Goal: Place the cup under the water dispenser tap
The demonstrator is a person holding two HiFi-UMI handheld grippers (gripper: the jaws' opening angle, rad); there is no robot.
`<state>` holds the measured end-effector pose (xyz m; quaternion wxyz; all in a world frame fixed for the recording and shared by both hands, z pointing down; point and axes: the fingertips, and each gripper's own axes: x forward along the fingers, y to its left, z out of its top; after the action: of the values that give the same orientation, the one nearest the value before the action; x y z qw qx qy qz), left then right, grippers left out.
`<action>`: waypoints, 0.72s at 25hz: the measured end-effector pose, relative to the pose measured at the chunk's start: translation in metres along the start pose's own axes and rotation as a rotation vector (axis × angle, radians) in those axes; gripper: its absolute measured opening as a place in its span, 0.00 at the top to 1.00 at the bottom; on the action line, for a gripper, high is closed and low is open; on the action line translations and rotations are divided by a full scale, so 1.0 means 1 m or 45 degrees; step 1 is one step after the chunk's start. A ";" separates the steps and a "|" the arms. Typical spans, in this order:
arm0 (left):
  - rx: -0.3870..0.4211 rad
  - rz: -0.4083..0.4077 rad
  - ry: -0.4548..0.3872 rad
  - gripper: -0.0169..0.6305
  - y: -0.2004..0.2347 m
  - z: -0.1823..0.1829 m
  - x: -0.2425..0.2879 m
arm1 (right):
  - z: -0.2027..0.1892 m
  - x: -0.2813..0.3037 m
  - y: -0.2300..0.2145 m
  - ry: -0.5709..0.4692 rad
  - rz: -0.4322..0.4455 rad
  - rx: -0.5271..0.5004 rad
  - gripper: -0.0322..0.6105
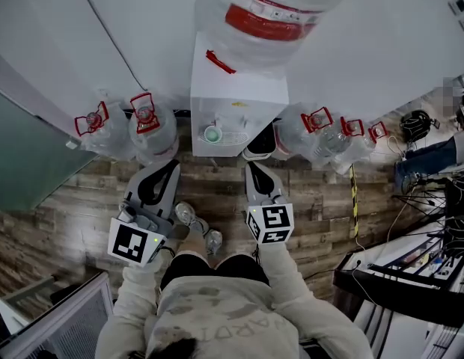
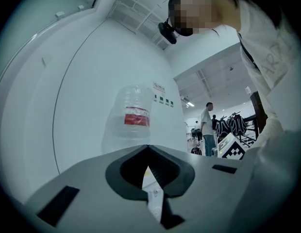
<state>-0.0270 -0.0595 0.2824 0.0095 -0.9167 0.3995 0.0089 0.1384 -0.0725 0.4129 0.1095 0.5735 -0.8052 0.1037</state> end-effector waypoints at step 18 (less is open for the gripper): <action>0.058 0.036 -0.099 0.97 -0.040 0.049 -0.018 | 0.064 -0.072 0.004 -0.163 0.045 -0.086 0.94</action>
<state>-0.0108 -0.0179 0.2339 0.0455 -0.9094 0.4118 0.0355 0.1541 -0.0251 0.3302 0.0752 0.5608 -0.8235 0.0415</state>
